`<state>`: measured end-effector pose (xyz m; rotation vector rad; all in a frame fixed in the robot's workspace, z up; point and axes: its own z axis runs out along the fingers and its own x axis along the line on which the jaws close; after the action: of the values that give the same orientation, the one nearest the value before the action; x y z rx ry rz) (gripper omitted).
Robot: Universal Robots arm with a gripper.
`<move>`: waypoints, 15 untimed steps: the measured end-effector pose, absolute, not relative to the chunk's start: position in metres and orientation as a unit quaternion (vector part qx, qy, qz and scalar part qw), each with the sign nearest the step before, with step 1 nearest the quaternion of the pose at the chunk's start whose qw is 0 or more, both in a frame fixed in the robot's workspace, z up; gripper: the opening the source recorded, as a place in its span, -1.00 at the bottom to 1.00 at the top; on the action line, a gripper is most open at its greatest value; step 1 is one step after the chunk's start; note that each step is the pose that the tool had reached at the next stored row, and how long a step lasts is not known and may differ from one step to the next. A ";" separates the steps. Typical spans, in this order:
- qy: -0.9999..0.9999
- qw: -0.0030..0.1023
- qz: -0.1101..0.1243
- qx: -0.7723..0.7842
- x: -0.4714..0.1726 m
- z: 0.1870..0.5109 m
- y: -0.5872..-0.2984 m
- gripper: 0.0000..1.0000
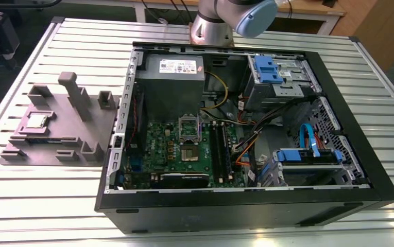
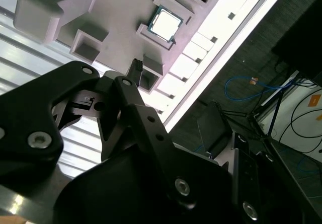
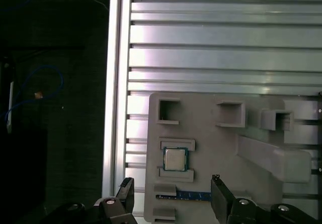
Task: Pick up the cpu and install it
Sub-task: 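Pick up the cpu and move it towards the insertion slot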
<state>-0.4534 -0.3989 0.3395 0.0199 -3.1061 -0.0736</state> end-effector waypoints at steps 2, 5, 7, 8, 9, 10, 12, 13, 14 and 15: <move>-1.000 0.017 -0.024 0.006 -0.453 0.339 -0.399 0.41; -1.000 0.017 -0.024 0.006 -0.453 0.338 -0.399 0.41; -1.000 0.017 -0.024 0.006 -0.453 0.337 -0.399 0.41; -1.000 0.017 -0.024 0.006 -0.453 0.337 -0.399 0.41; -1.000 0.017 -0.024 0.006 -0.453 0.336 -0.399 0.41; -1.000 0.017 -0.024 0.006 -0.453 0.336 -0.399 0.41; -1.000 0.017 -0.024 0.006 -0.453 0.334 -0.399 0.41; -1.000 0.017 -0.024 0.006 -0.453 0.331 -0.399 0.41; -1.000 0.017 -0.024 0.006 -0.453 0.331 -0.399 0.41; -1.000 0.017 -0.024 0.006 -0.453 0.330 -0.399 0.41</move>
<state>-0.4534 -0.3989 0.3304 0.0199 -3.1062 -0.0735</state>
